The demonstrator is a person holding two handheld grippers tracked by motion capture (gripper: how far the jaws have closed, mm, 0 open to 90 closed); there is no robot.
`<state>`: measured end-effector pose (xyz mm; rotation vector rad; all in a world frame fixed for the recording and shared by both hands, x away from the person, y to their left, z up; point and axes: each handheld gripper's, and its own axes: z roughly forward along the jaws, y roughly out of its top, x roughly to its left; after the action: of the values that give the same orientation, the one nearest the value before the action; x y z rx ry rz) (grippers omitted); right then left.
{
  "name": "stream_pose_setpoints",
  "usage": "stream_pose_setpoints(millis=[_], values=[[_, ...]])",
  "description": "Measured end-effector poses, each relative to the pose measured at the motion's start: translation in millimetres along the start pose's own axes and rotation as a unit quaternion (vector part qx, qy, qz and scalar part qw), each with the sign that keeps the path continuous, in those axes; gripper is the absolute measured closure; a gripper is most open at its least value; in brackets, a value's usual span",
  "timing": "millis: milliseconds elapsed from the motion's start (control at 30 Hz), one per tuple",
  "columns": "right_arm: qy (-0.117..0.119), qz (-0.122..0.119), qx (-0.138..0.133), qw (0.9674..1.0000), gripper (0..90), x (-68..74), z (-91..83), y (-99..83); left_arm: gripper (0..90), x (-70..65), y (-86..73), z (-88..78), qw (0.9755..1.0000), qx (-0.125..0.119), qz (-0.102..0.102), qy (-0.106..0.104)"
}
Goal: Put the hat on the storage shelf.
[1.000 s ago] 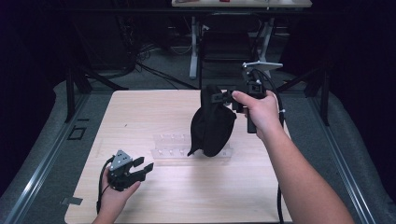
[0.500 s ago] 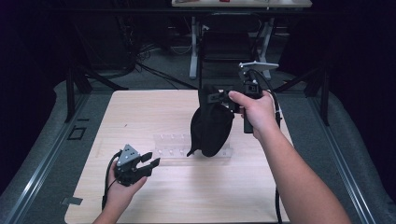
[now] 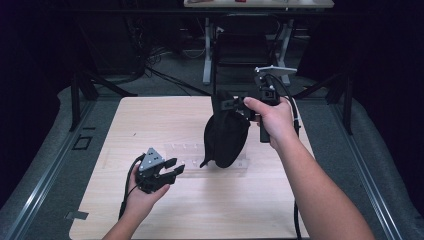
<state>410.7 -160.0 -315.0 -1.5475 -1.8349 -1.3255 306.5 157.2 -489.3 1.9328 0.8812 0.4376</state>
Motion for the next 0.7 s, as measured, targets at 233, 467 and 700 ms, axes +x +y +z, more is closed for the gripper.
stream_pose_setpoints(millis=[233, 467, 700], values=[[0.004, 0.001, 0.001, 1.0000, 88.2, 0.7, 2.0, -0.4, 63.5, -11.2, 13.3, 4.8, 0.9998, -0.002, 0.012, -0.014], [0.004, -0.002, 0.001, 1.0000, 88.2, 0.5, 2.8, 0.0, 64.1, -22.7, 22.9, 11.3, 0.9994, -0.002, 0.023, -0.025], [0.005, -0.001, 0.000, 1.0000, 88.1, 0.5, 3.4, 0.2, 67.1, -34.1, 29.7, 18.6, 0.9987, 0.000, 0.034, -0.038]])
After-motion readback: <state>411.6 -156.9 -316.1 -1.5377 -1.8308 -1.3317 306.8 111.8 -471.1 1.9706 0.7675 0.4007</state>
